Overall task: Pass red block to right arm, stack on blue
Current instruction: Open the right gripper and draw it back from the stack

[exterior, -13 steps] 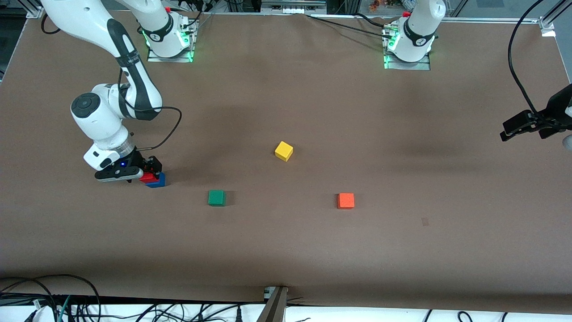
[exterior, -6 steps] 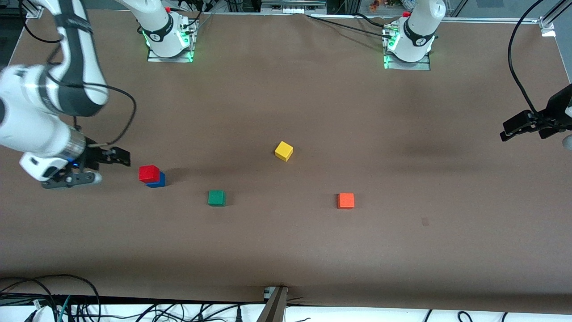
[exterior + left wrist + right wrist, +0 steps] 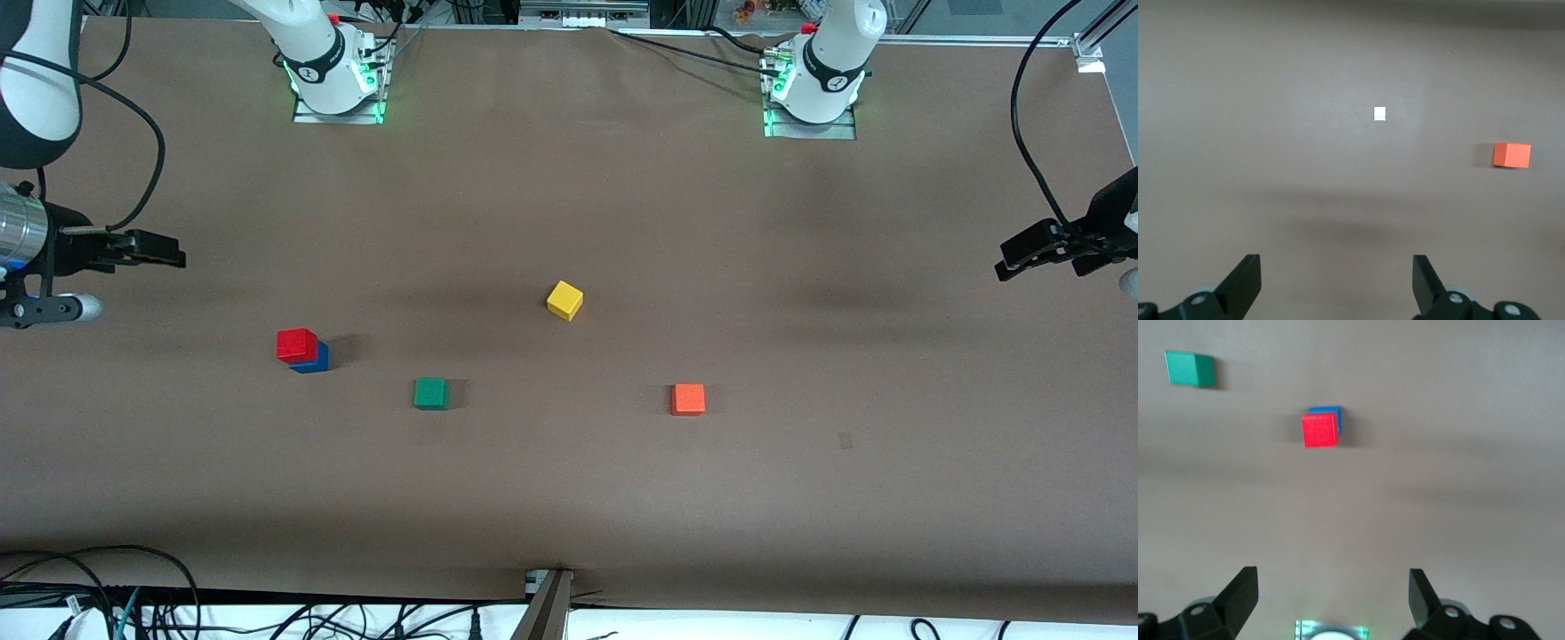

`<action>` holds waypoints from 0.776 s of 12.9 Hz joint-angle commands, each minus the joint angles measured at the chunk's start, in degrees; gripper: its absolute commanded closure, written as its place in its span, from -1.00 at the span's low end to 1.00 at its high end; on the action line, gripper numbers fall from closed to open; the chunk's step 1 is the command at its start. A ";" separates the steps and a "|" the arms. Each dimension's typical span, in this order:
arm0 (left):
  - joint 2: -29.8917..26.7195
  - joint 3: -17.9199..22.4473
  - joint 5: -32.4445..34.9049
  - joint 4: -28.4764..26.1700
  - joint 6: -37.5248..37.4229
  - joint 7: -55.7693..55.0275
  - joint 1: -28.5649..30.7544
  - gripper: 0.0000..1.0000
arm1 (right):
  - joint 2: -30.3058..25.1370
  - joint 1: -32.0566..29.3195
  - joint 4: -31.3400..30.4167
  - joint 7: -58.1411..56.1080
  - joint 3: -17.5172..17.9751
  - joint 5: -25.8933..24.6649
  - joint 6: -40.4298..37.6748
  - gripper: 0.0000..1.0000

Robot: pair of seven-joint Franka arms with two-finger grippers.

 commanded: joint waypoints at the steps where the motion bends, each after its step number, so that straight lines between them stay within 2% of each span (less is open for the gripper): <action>1: 0.90 0.19 -0.69 1.77 -0.29 1.13 -0.05 -1.00 | -1.50 -0.96 3.28 0.60 1.93 -3.80 -2.59 -1.00; 2: 0.90 0.19 -0.60 1.77 -0.38 1.13 -0.05 -1.00 | -3.95 -3.06 2.76 0.34 6.38 -6.60 -3.03 -1.00; 4: 0.99 0.19 -0.69 1.77 -0.38 1.13 -0.05 -1.00 | -9.31 -12.62 0.92 0.43 17.01 -7.60 -2.60 -1.00; 5: 0.90 0.19 -0.69 1.77 -0.38 1.13 -0.05 -1.00 | -11.08 -13.88 0.03 0.25 18.54 -7.59 -2.33 -1.00; 10: 0.90 0.19 -0.69 1.77 -0.38 1.13 -0.05 -1.00 | -11.54 -13.81 -1.38 2.70 18.55 -7.33 -5.84 -1.00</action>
